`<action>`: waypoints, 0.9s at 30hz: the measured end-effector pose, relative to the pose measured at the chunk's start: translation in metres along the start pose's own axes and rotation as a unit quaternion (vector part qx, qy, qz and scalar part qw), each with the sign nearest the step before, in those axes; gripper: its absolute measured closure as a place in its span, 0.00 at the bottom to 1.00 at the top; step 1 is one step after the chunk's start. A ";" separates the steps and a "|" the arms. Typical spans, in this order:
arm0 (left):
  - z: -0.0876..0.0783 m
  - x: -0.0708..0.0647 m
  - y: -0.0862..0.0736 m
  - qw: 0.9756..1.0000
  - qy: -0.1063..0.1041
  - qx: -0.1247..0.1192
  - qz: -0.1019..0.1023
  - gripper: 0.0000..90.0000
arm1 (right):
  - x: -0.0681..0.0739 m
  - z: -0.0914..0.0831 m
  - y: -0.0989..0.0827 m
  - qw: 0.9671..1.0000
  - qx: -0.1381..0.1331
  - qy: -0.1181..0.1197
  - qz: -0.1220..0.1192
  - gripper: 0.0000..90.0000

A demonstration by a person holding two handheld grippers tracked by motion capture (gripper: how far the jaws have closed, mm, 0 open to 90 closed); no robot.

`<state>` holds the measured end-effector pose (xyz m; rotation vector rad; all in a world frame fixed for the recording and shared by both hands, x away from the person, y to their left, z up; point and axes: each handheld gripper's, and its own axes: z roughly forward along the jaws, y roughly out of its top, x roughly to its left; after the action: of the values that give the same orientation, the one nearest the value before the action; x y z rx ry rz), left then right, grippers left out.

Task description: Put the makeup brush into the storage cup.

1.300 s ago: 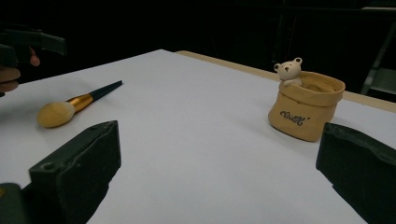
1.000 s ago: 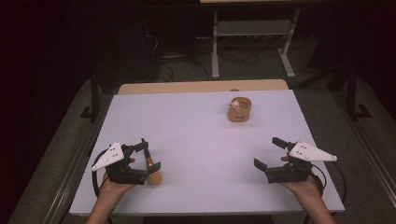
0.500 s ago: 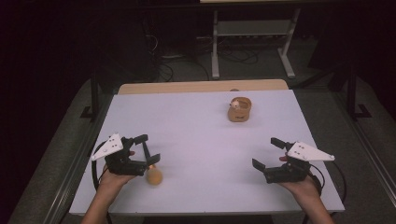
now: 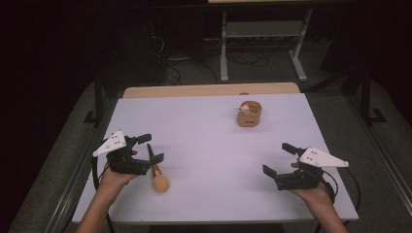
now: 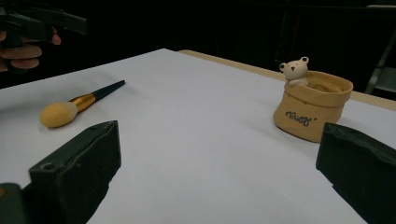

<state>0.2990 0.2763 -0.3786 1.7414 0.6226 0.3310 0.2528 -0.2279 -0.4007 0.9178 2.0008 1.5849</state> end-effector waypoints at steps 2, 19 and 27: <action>0.001 0.001 0.003 1.000 0.000 0.005 0.003 0.11 | 0.000 0.000 0.000 1.000 0.000 0.000 0.000 0.00; 0.007 0.013 0.018 0.998 0.007 0.064 0.018 0.11 | 0.000 -0.001 0.000 1.000 -0.004 0.000 0.000 0.00; 0.009 0.017 0.022 0.996 0.007 0.087 0.020 0.11 | 0.000 -0.001 0.000 1.000 -0.002 -0.001 0.003 0.00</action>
<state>0.3230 0.2754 -0.3622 1.9210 0.6423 0.3242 0.2519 -0.2285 -0.4003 0.9227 1.9950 1.5903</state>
